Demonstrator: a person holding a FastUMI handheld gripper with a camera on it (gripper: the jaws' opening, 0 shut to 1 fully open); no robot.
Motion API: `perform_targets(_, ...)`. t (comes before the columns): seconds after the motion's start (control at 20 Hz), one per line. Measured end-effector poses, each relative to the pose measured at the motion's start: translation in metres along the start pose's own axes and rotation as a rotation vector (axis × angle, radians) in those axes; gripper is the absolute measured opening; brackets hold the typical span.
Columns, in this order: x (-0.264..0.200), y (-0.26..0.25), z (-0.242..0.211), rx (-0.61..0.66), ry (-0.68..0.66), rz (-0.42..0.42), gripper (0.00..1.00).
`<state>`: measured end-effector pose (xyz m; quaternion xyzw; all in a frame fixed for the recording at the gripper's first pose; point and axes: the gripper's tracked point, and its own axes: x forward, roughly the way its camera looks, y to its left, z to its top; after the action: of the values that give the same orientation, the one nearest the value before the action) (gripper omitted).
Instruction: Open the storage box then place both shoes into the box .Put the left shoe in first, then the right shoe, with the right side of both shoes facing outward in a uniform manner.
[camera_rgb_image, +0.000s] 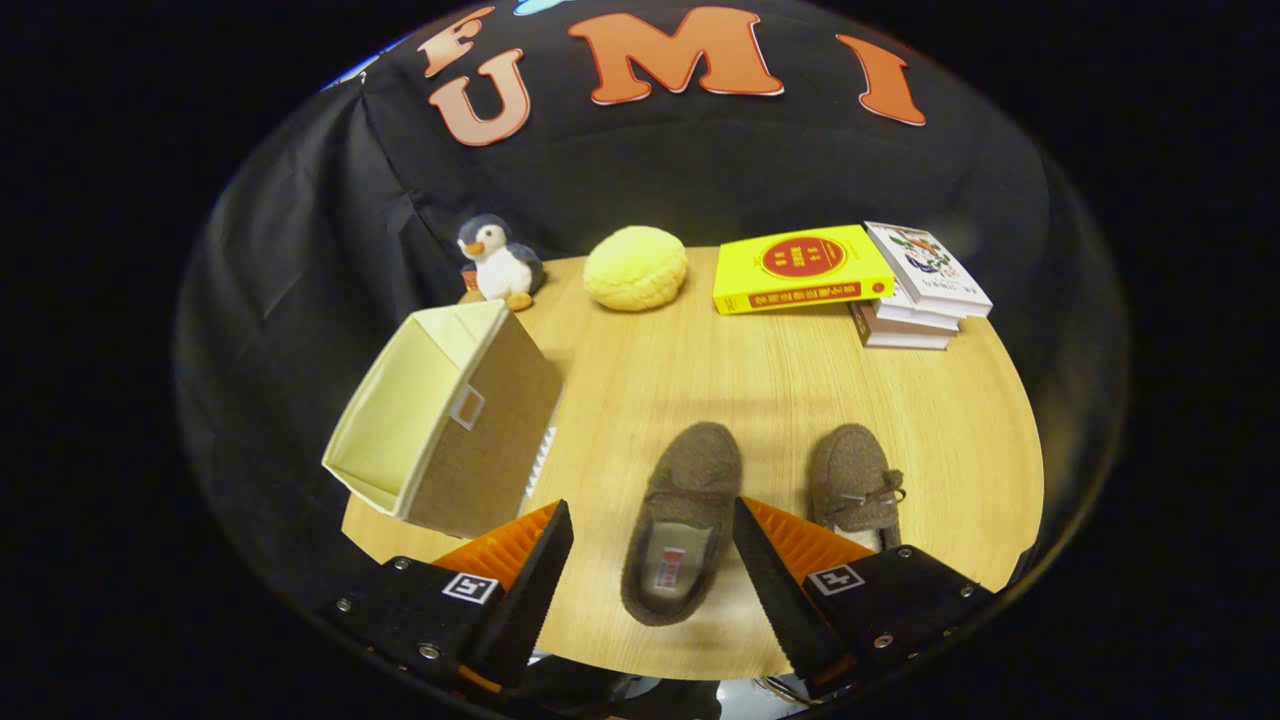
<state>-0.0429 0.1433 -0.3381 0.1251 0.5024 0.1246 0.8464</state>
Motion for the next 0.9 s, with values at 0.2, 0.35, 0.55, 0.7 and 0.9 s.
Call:
perform_targets(0.2, 0.028, -0.020, -0.030, 0.010, 0.068, -0.042, 0.96)
perform_targets(0.35, 0.046, -0.029, -0.051, 0.036, 0.132, -0.064, 0.96)
perform_targets(0.55, 0.072, -0.042, -0.063, 0.028, 0.153, -0.095, 0.91)
perform_targets(0.7, 0.090, -0.045, -0.071, 0.053, 0.161, -0.084, 0.80)
perform_targets(0.9, 0.107, -0.056, -0.064, 0.089, 0.111, -0.128, 0.62)
